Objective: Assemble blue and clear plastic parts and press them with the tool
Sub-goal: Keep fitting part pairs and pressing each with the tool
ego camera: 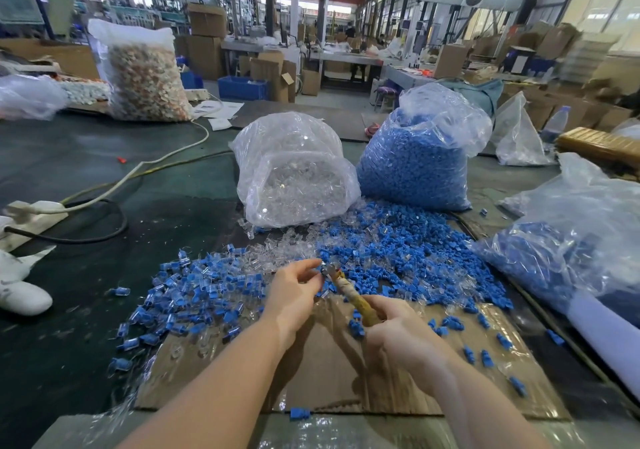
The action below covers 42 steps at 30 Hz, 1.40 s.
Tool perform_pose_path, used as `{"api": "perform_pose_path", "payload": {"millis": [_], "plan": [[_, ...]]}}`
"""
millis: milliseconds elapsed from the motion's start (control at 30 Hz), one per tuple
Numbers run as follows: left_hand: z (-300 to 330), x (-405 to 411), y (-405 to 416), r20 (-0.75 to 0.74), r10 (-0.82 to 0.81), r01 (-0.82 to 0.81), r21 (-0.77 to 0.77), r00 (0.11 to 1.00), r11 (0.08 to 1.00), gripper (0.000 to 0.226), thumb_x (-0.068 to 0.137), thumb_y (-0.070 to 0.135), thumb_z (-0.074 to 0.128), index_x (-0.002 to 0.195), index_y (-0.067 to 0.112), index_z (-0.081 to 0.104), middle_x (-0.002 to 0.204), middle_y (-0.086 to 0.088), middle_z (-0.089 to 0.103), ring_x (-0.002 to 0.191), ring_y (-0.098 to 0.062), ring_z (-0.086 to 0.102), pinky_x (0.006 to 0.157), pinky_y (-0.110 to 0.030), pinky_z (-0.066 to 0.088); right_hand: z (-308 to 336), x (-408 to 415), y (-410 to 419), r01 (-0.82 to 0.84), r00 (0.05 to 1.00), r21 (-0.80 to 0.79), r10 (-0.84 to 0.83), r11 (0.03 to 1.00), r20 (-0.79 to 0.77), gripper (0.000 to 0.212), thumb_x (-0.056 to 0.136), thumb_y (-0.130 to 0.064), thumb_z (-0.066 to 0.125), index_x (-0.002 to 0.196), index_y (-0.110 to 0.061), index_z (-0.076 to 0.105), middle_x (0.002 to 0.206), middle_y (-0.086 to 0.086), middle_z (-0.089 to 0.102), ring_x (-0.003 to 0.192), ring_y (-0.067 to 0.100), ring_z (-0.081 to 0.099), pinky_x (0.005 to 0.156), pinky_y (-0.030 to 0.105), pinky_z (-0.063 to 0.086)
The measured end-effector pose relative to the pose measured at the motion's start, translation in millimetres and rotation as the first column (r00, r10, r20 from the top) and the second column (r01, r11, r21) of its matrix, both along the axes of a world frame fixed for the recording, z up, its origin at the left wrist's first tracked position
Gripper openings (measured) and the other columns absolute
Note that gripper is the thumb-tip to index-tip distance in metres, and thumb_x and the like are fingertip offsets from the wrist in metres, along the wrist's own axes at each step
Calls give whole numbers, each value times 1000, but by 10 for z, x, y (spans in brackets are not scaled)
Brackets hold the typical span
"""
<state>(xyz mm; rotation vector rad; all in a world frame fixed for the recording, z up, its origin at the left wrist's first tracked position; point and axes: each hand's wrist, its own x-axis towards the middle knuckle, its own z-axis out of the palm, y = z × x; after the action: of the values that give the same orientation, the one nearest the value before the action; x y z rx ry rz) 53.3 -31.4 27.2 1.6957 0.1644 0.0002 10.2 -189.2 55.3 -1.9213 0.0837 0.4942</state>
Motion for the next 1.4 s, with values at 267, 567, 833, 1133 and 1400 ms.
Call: {"api": "perform_pose_path", "payload": {"millis": [267, 567, 833, 1133, 1400], "plan": [[30, -1, -15, -46, 110, -116, -166, 993, 979, 23, 83, -2, 61, 92, 18, 66, 89, -4, 67, 82, -16, 65, 70, -22, 55, 32, -16, -28, -84, 993, 85, 90, 993, -70, 25, 65, 7, 48, 80, -10, 59, 73, 6, 54, 64, 16, 52, 50, 21, 41], [-18, 6, 218, 36, 308, -310, 150, 951, 939, 29, 89, -4, 52, 108, 14, 65, 101, -5, 65, 60, -12, 57, 51, -22, 46, -42, 75, -99, 94, 989, -187, -71, 978, 126, 28, 77, 3, 52, 101, -11, 56, 87, 5, 51, 71, 17, 49, 56, 25, 41], [-163, 24, 541, 223, 198, -297, 658, 955, 692, 47, 88, -13, 44, 129, 10, 54, 118, -5, 49, 93, -11, 45, 63, -13, 38, -303, 215, -337, 285, 940, -805, 14, 521, 342, 57, 87, -45, 57, 135, -22, 36, 135, 8, 42, 126, 27, 36, 104, 43, 29], [-263, -1, 521, 258, 62, -252, 822, 964, 511, 43, 94, 1, 42, 134, 15, 47, 142, -1, 42, 136, -19, 28, 116, -35, 19, -490, 244, -493, 298, 940, -884, 52, 361, 338, 72, 90, -61, 38, 145, -20, 19, 134, 10, 40, 125, 27, 38, 101, 38, 35], [-339, -176, 48, 341, -176, -106, 668, 923, 737, 27, 92, 12, 52, 117, 16, 60, 112, 5, 59, 99, 1, 43, 92, -8, 26, -512, 253, -475, 264, 955, -909, 46, 322, 293, 72, 92, -61, 32, 147, -20, 12, 144, 11, 31, 134, 29, 28, 111, 48, 21]]}}
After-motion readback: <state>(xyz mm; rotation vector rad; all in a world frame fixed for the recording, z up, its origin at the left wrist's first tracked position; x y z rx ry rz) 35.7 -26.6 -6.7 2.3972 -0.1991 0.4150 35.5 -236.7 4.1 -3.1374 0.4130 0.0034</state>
